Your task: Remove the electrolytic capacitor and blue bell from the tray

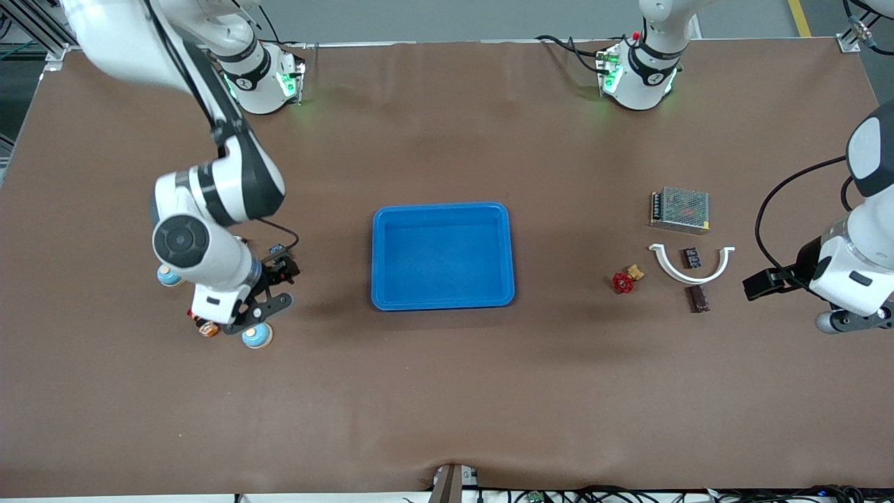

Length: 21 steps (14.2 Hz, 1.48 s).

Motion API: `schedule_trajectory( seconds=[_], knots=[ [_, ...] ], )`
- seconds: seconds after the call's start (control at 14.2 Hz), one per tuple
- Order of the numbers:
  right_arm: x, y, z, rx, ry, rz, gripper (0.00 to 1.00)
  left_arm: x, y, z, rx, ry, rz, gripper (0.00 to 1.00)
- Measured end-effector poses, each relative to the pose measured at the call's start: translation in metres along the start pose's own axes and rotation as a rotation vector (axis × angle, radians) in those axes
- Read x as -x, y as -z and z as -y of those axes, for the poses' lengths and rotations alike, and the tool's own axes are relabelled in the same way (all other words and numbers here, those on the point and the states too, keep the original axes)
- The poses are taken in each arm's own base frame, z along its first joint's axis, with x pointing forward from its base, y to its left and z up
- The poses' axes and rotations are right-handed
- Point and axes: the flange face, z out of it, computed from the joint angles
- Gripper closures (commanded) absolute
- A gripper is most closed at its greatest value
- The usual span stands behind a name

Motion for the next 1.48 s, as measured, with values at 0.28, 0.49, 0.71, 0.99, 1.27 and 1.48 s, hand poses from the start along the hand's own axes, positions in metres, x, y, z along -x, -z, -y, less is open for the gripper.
schedule_trajectory(
  seconds=[0.28, 0.49, 0.71, 0.99, 1.27, 1.48],
  knots=[
    [0.036, 0.084, 0.020, 0.024, -0.131, 0.013, 0.00, 0.008, 0.016, -0.007, -0.012, -0.010, -0.007, 0.00],
    [0.067, 0.166, 0.021, 0.037, -0.177, 0.022, 0.00, 0.014, 0.030, -0.011, -0.002, -0.007, -0.008, 0.00],
    [0.099, 0.238, 0.001, 0.028, -0.230, 0.038, 0.00, 0.026, 0.052, -0.015, 0.015, 0.000, -0.009, 0.00],
    [0.124, 0.257, -0.045, 0.016, -0.312, 0.048, 0.00, 0.042, 0.079, -0.020, 0.016, 0.000, -0.004, 0.00],
    [0.157, 0.271, -0.104, 0.004, -0.311, 0.028, 0.00, 0.057, 0.101, -0.022, 0.033, -0.028, -0.007, 0.00],
    [0.176, 0.271, -0.140, -0.023, -0.352, 0.022, 0.00, 0.069, 0.111, -0.022, 0.035, -0.038, 0.013, 0.00]
  ],
)
